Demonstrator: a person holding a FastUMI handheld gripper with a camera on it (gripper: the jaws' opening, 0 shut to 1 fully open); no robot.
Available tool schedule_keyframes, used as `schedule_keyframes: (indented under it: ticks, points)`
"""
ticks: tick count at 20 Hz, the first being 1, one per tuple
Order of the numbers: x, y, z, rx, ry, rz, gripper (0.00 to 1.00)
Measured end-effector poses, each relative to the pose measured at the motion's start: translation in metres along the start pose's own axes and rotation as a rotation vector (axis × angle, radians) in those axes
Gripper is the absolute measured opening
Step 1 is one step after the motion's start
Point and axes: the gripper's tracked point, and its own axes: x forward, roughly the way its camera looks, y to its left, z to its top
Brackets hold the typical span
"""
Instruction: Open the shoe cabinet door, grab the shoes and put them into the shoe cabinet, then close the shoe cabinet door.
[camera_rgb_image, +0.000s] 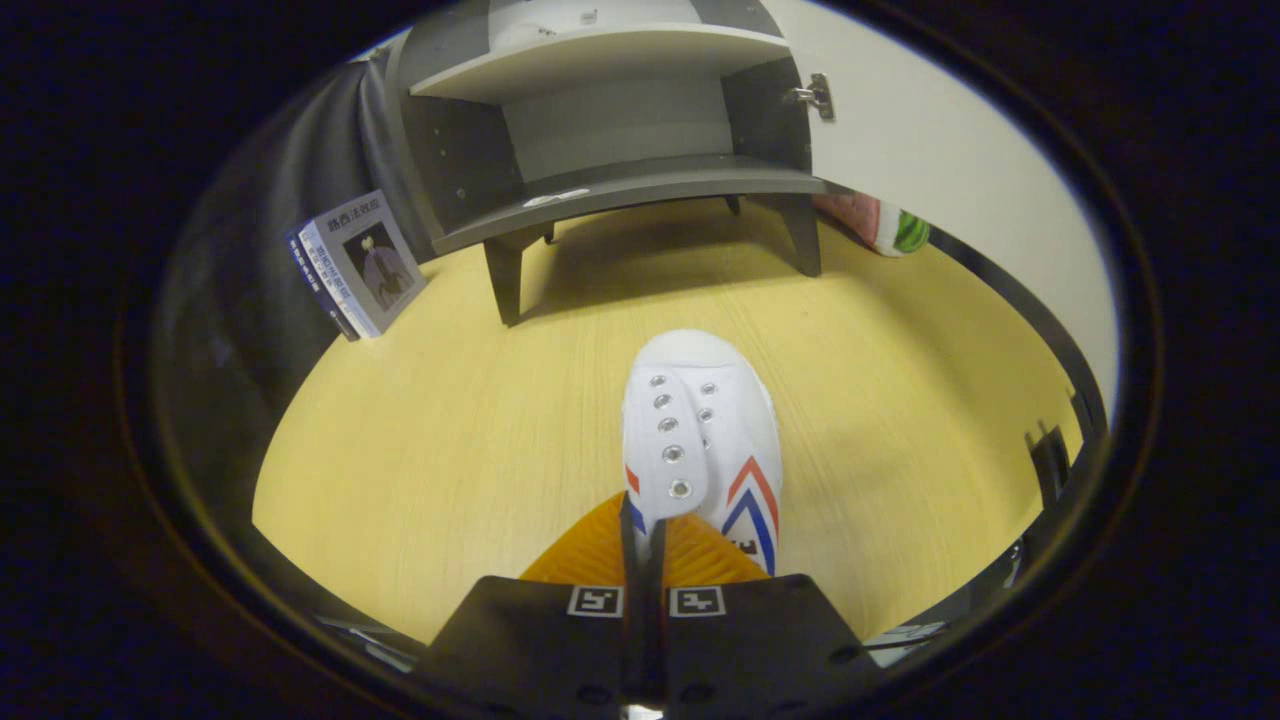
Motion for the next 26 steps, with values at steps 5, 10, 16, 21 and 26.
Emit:
schedule_keyframes:
  ticks: [5, 10, 16, 21, 26]
  points:
    - [-0.001, 0.001, 0.004, -0.002, -0.015, -0.011, 0.03]
    - [-0.013, 0.002, 0.017, -0.010, -0.034, -0.011, 0.02]
    - [-0.047, 0.007, 0.049, -0.003, -0.042, -0.006, 0.02]
    - [-0.111, 0.018, 0.111, 0.021, -0.138, -0.012, 0.02]
    - [-0.184, 0.032, 0.209, 0.008, -0.322, -0.024, 0.02]
